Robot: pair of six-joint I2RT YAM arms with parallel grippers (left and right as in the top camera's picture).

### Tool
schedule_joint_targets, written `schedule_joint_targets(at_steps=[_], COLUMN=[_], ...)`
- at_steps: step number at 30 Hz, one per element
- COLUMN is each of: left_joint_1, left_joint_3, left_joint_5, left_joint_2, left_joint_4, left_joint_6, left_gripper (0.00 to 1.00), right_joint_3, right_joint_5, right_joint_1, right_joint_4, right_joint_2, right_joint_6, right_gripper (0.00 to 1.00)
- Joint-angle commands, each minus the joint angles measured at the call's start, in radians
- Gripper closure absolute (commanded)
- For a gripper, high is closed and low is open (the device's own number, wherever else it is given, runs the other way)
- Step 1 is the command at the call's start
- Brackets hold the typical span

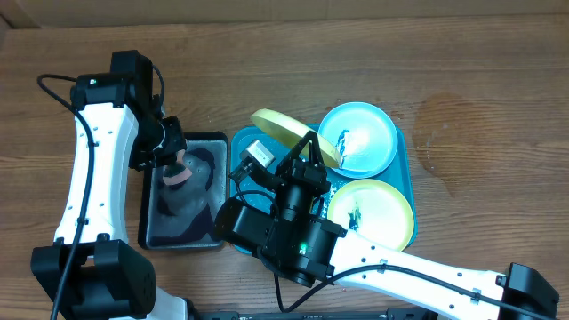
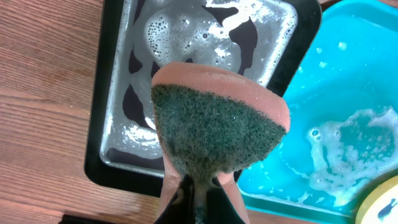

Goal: Clean dirty plates on tray and stack at the side
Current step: 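Carry the yellow plate right and set it on the table beside the tray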

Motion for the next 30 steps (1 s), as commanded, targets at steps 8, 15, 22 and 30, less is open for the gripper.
schedule_joint_targets(at_steps=[8,15,22,30], left_joint_1=[-0.001,-0.001,-0.001,-0.001], left_joint_3=[0.01,0.01,0.01,0.01], left_joint_5=[0.012,0.012,0.012,0.012], left_joint_2=[-0.013,-0.013,-0.013,-0.013], left_joint_4=[-0.006,-0.006,0.0,0.004], left_joint_6=[0.019,0.019,0.019,0.02], left_gripper=[0.96,0.96,0.96,0.96], right_joint_3=[0.031,0.032,0.035,0.034], right_joint_5=[-0.182,-0.388,-0.95,-1.357], right_joint_1=[-0.013,-0.038,-0.133,-0.438], right_joint_4=[-0.016,-0.215,-0.402,-0.348], right_joint_2=[-0.003,0.006,0.014,0.029], right_joint_6=[0.076,0.31,0.791,0.991], right_gripper=[0.96,0.96,0.96,0.96])
